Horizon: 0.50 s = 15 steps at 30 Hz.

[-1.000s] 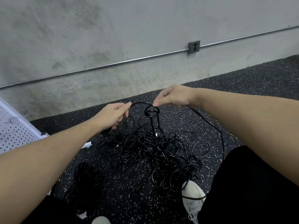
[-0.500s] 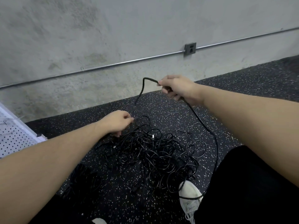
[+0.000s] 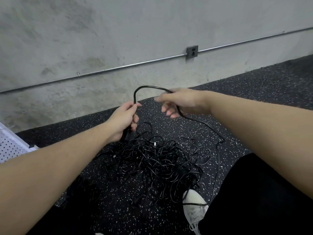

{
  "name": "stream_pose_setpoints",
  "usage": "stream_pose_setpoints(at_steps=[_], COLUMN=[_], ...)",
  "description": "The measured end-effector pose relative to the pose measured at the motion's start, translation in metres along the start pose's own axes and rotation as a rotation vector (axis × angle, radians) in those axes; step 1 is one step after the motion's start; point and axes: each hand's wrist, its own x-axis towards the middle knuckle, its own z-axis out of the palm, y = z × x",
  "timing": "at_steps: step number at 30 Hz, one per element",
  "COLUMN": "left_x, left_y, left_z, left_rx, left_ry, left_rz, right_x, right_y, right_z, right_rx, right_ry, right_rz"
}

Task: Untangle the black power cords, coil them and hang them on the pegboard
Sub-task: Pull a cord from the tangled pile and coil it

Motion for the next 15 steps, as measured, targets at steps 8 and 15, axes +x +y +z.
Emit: stream_pose_setpoints(at_steps=[8,15], left_x=[-0.003,-0.017], left_y=[0.002,0.007], left_z=[-0.008,0.000], left_rx=[0.116,0.085], left_ry=[0.048,0.002], left_rz=[0.078,0.113], right_x=[0.004,0.024], right_y=[0.000,-0.021], right_z=[0.007,0.044], right_rx=[-0.398,-0.316], right_ry=[0.128,0.173], right_rz=[-0.183,-0.268])
